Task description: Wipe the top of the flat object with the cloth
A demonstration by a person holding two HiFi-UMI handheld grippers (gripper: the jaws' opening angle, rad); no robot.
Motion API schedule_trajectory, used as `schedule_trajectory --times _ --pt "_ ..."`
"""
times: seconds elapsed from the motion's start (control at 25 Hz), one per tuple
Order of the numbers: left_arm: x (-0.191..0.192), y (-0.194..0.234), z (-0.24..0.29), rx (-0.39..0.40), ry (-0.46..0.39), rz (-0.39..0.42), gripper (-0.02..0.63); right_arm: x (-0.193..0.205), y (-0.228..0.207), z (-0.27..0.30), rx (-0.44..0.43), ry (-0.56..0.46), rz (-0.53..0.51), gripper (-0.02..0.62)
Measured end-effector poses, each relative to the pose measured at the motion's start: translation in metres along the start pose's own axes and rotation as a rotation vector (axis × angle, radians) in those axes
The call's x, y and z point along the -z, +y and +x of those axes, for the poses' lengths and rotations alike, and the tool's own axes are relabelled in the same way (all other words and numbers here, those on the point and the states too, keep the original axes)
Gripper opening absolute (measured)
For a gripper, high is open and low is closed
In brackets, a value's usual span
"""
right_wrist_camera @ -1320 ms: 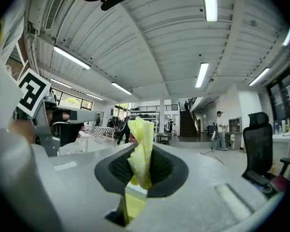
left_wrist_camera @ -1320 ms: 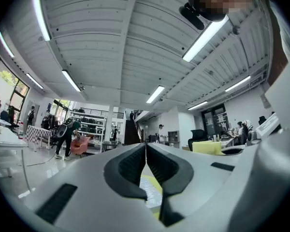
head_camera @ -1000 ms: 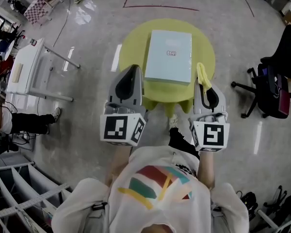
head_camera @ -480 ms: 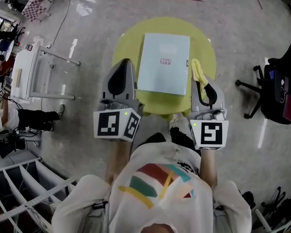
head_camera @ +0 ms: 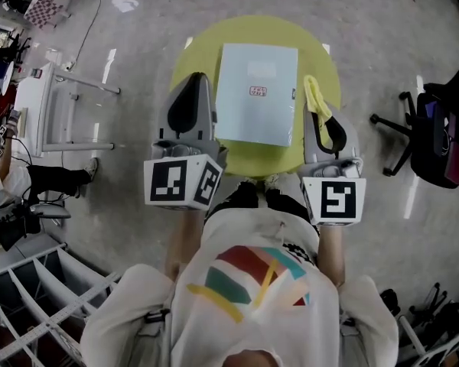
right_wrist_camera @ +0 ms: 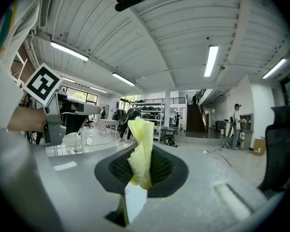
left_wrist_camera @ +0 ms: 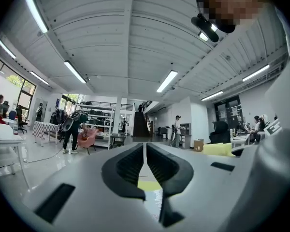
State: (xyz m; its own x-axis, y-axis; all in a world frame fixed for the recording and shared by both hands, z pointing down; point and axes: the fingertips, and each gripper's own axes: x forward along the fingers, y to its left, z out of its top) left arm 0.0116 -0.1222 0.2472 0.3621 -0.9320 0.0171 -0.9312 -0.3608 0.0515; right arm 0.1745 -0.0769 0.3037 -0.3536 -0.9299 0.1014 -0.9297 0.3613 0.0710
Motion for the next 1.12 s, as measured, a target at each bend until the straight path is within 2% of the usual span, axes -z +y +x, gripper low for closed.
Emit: schedule_trajectory --times 0.16,0.44,0.56,0.68,0.76,0.92,1.12 --pt "-0.006 0.003 0.017 0.035 -0.018 -0.002 0.015 -0.009 -0.007 0.007 0.038 0.003 -0.011 0.026" --pt "0.000 0.020 0.036 0.066 0.010 -0.025 0.026 -0.019 -0.008 0.027 0.071 -0.003 -0.038 0.026" --pt "0.004 0.025 0.041 0.093 0.026 -0.055 0.111 -0.020 -0.002 0.035 0.065 -0.008 -0.038 0.026" --pt "0.008 0.030 0.045 0.104 0.041 -0.069 0.139 -0.021 0.003 0.042 0.067 -0.001 -0.037 0.028" --pt "0.013 0.032 0.047 0.113 0.065 -0.075 0.163 -0.022 0.004 0.045 0.064 -0.007 -0.034 0.026" --pt "0.037 0.038 0.051 0.119 0.125 -0.099 0.169 -0.019 0.007 0.050 0.060 -0.006 -0.036 0.028" --pt "0.098 0.050 0.054 0.110 0.269 -0.150 0.169 -0.012 0.010 0.052 0.071 0.021 -0.026 0.028"
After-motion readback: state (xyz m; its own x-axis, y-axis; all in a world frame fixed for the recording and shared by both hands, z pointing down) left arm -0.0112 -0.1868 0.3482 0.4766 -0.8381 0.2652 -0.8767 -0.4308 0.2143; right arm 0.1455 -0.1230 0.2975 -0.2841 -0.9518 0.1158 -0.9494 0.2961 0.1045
